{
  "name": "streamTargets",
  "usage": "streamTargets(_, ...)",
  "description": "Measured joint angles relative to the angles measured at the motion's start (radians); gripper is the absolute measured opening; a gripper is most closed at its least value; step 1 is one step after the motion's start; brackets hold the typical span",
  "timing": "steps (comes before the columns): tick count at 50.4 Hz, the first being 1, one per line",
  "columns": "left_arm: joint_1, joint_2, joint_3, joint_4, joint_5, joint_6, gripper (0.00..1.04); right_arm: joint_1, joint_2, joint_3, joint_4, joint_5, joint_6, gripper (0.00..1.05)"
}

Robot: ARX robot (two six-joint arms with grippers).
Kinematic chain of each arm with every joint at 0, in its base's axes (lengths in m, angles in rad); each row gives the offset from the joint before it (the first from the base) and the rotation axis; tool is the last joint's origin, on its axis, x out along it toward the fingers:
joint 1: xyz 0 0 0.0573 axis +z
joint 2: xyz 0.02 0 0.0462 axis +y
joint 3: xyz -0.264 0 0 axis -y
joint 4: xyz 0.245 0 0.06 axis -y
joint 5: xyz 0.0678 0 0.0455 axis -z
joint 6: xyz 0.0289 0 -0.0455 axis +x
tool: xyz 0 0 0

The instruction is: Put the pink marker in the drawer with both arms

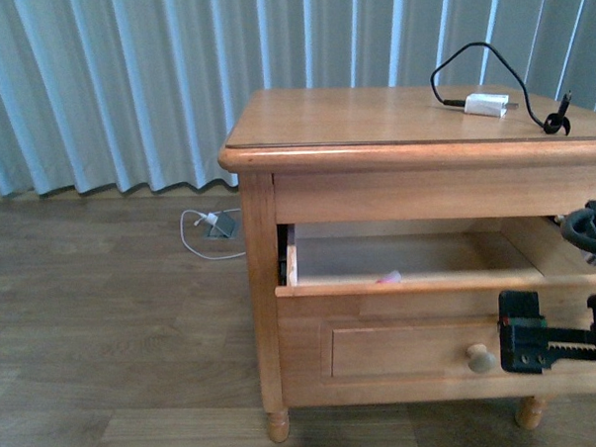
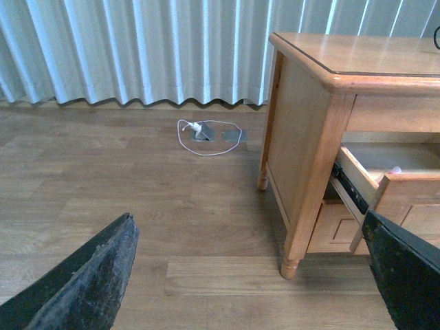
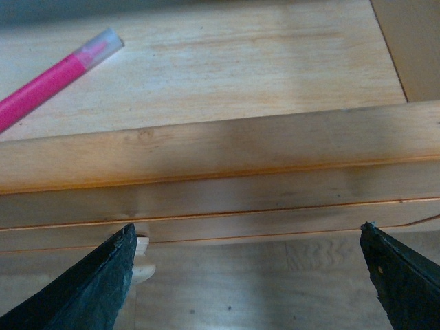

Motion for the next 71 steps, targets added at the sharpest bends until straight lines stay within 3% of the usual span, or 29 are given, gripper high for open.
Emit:
streamTargets(14, 0.000, 0.000, 0.000, 0.000, 0.000, 0.000, 0.99, 0.027, 0.170, 0.180, 0.108, 0.061, 0.007, 0.96)
streamTargets(39, 0.000, 0.000, 0.000, 0.000, 0.000, 0.000, 0.99, 0.059, 0.320, 0.404, 0.106, 0.127, -0.001, 0.96)
streamTargets(60, 0.000, 0.000, 0.000, 0.000, 0.000, 0.000, 0.99, 0.061, 0.352, 0.444, 0.134, 0.167, -0.030, 0.96)
streamTargets(71, 0.000, 0.000, 0.000, 0.000, 0.000, 0.000, 0.99, 0.056, 0.293, 0.367, 0.142, 0.159, -0.010, 0.96)
